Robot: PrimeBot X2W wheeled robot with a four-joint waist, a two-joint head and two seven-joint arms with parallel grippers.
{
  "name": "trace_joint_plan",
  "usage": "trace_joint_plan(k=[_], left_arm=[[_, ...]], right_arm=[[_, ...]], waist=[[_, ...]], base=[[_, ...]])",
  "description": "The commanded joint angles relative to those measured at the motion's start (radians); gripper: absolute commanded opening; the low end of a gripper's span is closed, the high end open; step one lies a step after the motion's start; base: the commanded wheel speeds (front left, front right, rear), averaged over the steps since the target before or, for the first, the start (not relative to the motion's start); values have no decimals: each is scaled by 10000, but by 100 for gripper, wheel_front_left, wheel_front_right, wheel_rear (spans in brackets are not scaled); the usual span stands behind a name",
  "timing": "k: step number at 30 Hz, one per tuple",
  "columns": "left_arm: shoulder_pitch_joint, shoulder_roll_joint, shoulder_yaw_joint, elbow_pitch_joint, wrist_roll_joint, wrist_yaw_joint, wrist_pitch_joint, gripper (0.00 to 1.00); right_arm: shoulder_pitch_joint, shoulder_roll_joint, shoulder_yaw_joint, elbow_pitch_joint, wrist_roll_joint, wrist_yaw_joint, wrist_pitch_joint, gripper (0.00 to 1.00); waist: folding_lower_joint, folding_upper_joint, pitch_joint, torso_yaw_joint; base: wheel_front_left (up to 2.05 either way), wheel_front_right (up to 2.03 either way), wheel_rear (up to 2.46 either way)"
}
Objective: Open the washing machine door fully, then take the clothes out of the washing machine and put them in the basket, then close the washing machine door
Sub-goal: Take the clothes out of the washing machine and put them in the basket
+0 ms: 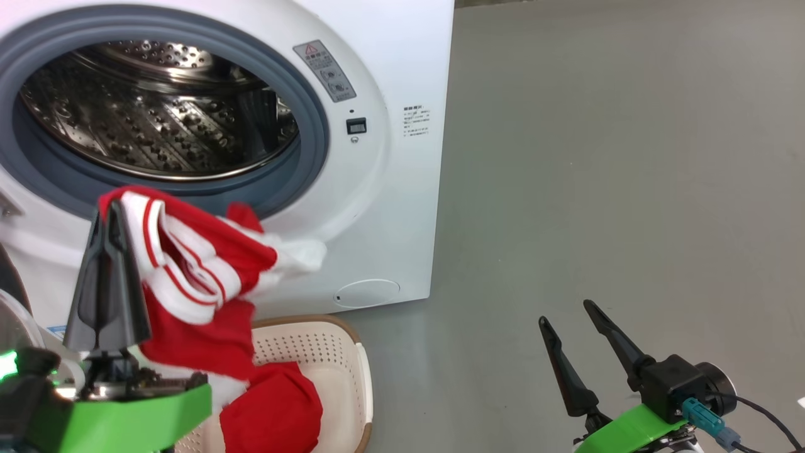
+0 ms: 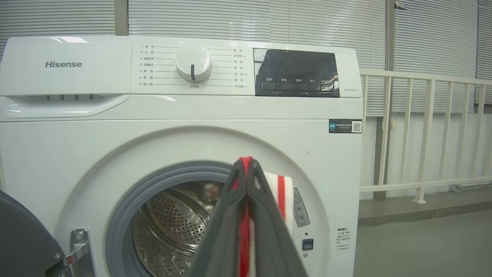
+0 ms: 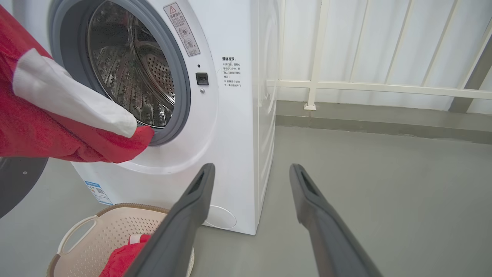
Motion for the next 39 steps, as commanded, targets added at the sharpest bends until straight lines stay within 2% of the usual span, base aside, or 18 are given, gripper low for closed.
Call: trace_joint_plan(k=[1,7,12,23,28,39], left_arm=[[-33,101,389,-281,28,71,-139,0],[363,-208,356,36,-208,86,-462,0],[651,-710,256,1052,-543,-104,-809,0],[606,-1515,568,2545,-644,-842,-995,0],[497,-2014,898,3773,-700,-1401,-998,0],[-716,-2861,2191,7482,-252,-3027,-999,0]], right_arm=[[-22,-66,145,-365,-98,33,57,100],[67,-66,33,-590,-141,33,155,100],[33,-66,-15,-797,-116,33,171,100],[-268,-66,-125,-929,-73,33,80,100],[-589,-66,-59,-967,15,33,0,100],[-1192,-66,-113,-1000,120,33,-171,100]], waist=[[0,0,-73,12],[0,0,23,21],[0,0,384,-13],[0,0,1341,-168],[0,0,1934,-323],[0,0,3318,-755]], base=[[0,0,0],[0,0,0],[0,0,0],[0,0,0],[0,0,0],[0,0,0]])
